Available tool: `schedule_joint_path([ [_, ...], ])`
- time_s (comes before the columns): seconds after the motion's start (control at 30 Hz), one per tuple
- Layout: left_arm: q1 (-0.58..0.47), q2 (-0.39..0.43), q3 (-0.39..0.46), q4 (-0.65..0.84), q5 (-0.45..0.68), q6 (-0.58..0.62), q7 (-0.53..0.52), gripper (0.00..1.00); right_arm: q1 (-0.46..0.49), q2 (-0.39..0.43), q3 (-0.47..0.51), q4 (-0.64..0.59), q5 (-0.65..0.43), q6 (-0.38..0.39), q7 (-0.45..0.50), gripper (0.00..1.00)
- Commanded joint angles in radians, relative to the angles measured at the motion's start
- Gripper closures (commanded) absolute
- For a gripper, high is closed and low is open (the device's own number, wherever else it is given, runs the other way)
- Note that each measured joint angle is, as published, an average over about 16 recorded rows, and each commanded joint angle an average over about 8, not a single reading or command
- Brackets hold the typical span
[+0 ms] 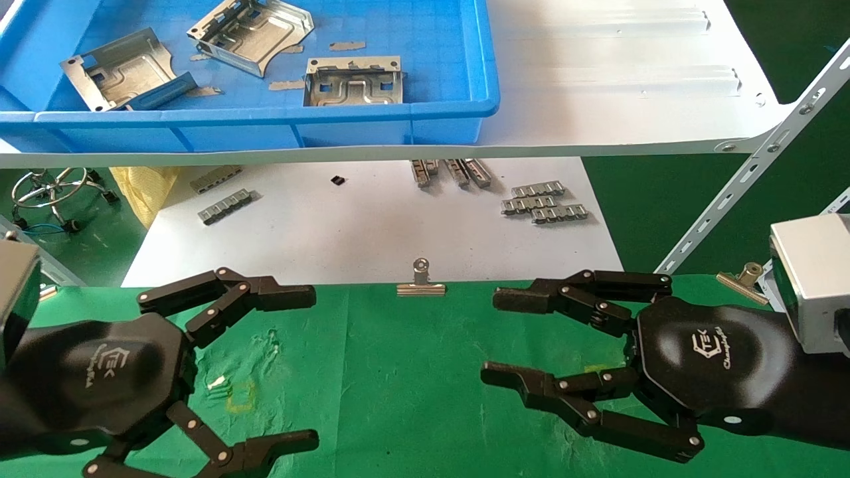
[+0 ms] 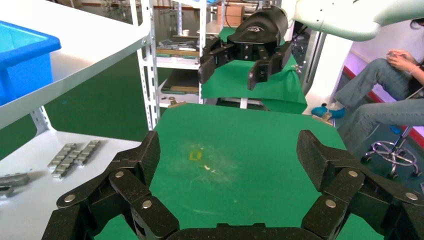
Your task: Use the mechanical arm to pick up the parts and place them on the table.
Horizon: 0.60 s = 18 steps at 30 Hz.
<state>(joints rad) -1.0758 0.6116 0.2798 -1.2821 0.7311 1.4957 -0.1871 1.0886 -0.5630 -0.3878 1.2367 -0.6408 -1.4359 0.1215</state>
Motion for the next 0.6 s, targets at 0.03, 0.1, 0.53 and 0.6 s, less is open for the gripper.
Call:
schedule_joint_path([
  [0.03,0.000,0.000,0.000,0.000,0.000,0.000,0.000,0.00,0.000,0.000,0.000,0.000,0.000,0.000,0.000,1.00],
  [0.1,0.000,0.000,0.000,0.000,0.000,0.000,0.000,0.00,0.000,0.000,0.000,0.000,0.000,0.000,0.000,1.00],
  [0.53,-0.178,0.023,0.027,0.043,0.118,-0.051,-0.042,0.00,0.000,0.000,0.000,0.000,0.000,0.000,0.000,1.00],
  [0.6,-0.270,0.039,0.042,0.085,0.184,-0.072,-0.050,0.00,0.000,0.000,0.000,0.000,0.000,0.000,0.000,1.00],
])
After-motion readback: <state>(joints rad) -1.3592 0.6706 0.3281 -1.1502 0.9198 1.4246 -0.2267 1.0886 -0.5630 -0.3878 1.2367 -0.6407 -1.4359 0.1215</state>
